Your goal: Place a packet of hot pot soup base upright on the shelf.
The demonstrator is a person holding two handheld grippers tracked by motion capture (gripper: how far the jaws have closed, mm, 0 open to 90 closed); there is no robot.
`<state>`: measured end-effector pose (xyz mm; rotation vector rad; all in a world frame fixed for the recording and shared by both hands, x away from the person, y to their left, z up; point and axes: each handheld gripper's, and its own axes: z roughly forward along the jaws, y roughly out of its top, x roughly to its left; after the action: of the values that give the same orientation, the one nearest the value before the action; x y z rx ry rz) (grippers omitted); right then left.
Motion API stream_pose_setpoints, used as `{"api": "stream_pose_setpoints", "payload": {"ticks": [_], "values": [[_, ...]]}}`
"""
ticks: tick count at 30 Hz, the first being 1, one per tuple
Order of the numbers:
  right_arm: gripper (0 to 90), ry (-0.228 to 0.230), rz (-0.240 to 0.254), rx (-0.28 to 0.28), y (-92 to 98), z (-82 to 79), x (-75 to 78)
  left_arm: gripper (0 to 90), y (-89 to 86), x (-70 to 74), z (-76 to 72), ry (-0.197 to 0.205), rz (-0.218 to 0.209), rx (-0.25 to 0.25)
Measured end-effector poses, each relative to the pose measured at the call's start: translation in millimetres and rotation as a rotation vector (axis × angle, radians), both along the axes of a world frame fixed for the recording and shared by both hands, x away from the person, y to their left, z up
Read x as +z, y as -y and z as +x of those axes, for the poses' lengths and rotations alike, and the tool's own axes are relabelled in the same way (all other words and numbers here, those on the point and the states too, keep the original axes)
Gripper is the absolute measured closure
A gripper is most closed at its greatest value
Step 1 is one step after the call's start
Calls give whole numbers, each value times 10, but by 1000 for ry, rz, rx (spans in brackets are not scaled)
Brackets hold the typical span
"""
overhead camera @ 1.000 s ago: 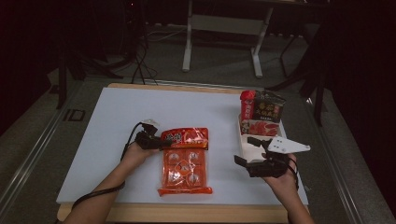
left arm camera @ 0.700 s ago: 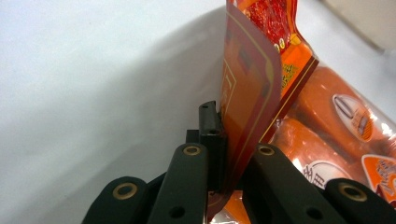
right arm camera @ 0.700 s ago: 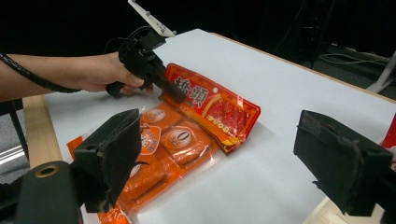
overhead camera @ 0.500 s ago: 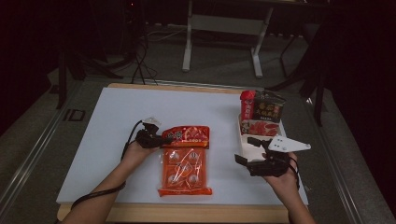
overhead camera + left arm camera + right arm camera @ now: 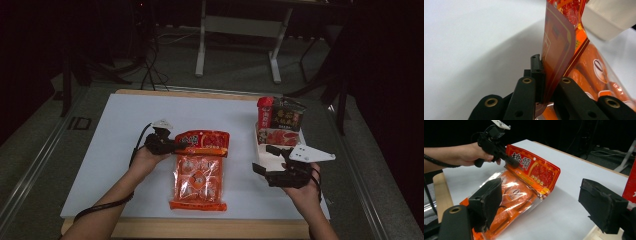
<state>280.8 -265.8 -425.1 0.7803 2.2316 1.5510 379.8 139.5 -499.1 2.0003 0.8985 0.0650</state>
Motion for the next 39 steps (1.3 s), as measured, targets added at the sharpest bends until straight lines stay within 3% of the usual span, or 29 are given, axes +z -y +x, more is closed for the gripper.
{"api": "stream_pose_setpoints", "payload": {"ticks": [5, 13, 18, 32, 39], "values": [[188, -4, 3, 9, -29, 4, 15, 894, 9, 140, -70, 38, -26, -25], [188, -12, 1, 21, -121, 32, 18, 894, 23, 333, -181, 76, -34, -67], [188, -12, 13, 20, -175, 55, 34, 895, 18, 399, -254, 100, -61, -87], [186, -16, 15, 45, -323, 118, 33, 894, 21, 580, -487, 155, -81, -140], [180, -59, 28, 94, -453, 189, -9, 894, 24, 655, -630, 180, -91, -161]]}}
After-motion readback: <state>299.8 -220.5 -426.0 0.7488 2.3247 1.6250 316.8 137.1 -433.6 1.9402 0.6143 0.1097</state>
